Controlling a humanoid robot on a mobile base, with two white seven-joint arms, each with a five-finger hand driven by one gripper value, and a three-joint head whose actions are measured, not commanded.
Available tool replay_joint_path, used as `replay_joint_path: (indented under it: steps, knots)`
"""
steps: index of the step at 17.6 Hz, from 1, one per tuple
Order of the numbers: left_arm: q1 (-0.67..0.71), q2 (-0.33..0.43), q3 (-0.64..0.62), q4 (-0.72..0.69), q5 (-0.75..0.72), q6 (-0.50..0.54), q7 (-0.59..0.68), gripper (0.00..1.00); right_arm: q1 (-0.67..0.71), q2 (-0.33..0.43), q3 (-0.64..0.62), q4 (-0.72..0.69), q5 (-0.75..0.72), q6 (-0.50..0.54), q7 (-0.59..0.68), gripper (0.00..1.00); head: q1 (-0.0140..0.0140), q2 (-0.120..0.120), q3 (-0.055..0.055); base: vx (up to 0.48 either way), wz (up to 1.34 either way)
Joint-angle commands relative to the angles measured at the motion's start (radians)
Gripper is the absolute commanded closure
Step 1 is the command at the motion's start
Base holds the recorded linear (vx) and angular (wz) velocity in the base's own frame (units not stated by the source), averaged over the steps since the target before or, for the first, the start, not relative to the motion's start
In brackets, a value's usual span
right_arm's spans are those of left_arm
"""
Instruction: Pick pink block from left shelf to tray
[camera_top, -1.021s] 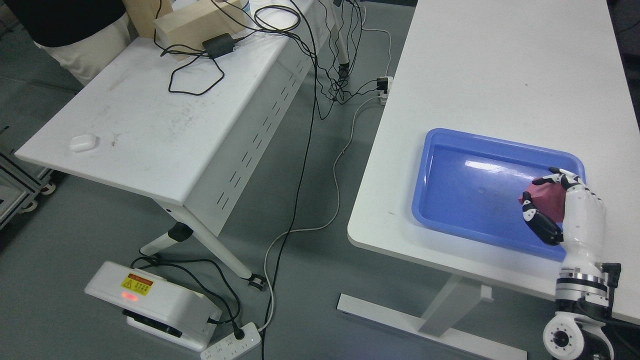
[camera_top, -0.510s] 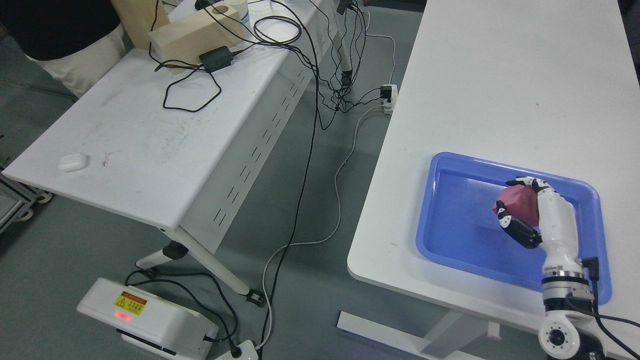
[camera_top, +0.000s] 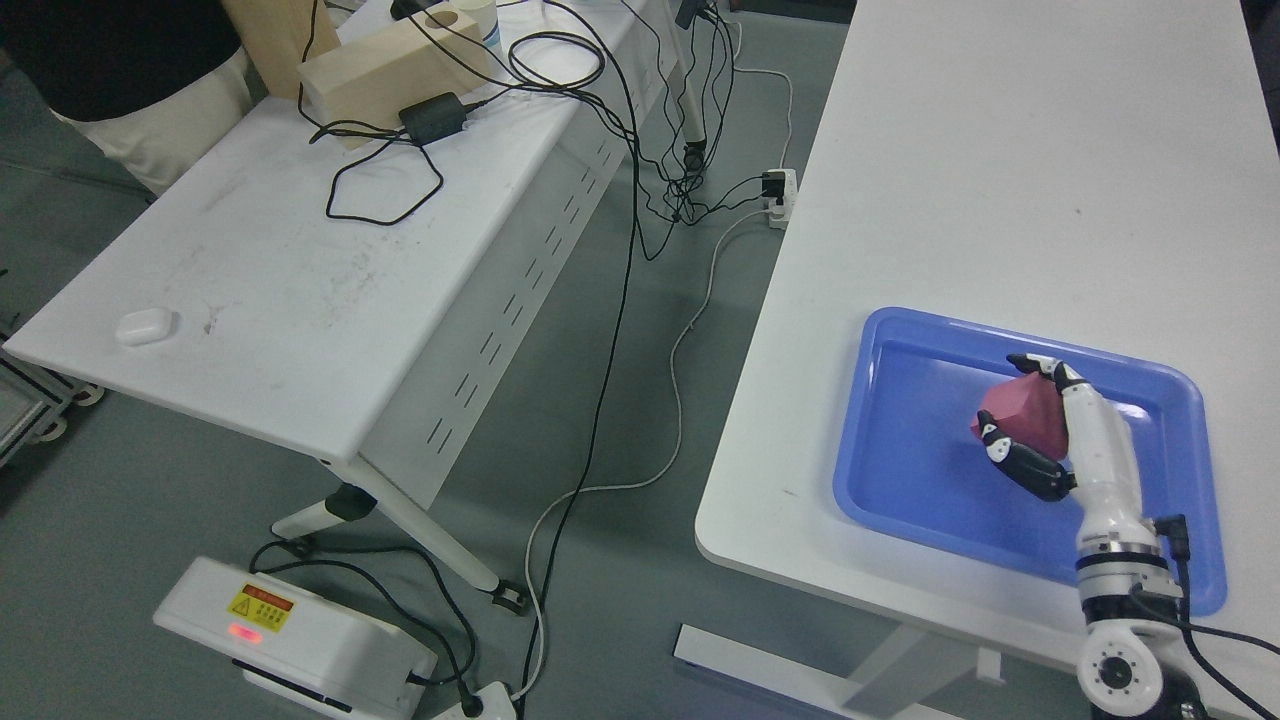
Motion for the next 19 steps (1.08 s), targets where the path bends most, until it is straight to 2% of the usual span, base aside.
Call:
replay_joint_path:
  steps: [1,5,6,7,9,12,13,19]
  knots:
    - [0.009,0.017,0.000,0.000,-0.002,-0.001,0.001,0.00,-0.005,-0.019,-0.017,0.007,-0.077,0.022,0.000,0.35,0.0000,0.000,0.000,0.000,0.00]
    - [0.009,0.017,0.000,0.000,-0.002,-0.001,0.001,0.00,-0.005,-0.017,-0.039,0.007,-0.201,0.036,0.003,0.25,0.0000,0.000,0.000,0.000,0.00]
    - [0.009,0.017,0.000,0.000,-0.002,-0.001,0.001,0.00,-0.005,-0.019,-0.048,0.007,-0.248,0.033,0.003,0.16,0.0000,0.000,0.000,0.000,0.00]
    - [0.009,0.017,0.000,0.000,-0.002,-0.001,0.001,0.00,-0.006,-0.020,-0.048,0.007,-0.290,0.032,0.004,0.01,0.0000,0.000,0.000,0.000,0.00]
    - [0.009,0.017,0.000,0.000,-0.002,-0.001,0.001,0.00,-0.009,-0.017,-0.051,0.007,-0.368,0.028,0.000,0.00,0.0000,0.000,0.000,0.000,0.00]
    - [0.009,0.017,0.000,0.000,-0.002,-0.001,0.001,0.00,-0.011,-0.019,-0.107,0.007,-0.618,0.029,0.001,0.00,0.0000,0.000,0.000,-0.013,0.00]
    - [0.009,0.017,0.000,0.000,-0.002,-0.001,0.001,0.00,-0.012,-0.019,-0.126,0.007,-0.658,0.034,0.001,0.00,0.0000,0.000,0.000,-0.025,0.00]
    - [0.009,0.017,0.000,0.000,-0.002,-0.001,0.001,0.00,-0.020,-0.017,-0.151,0.007,-0.672,0.078,0.001,0.00,0.0000,0.000,0.000,-0.051,0.00]
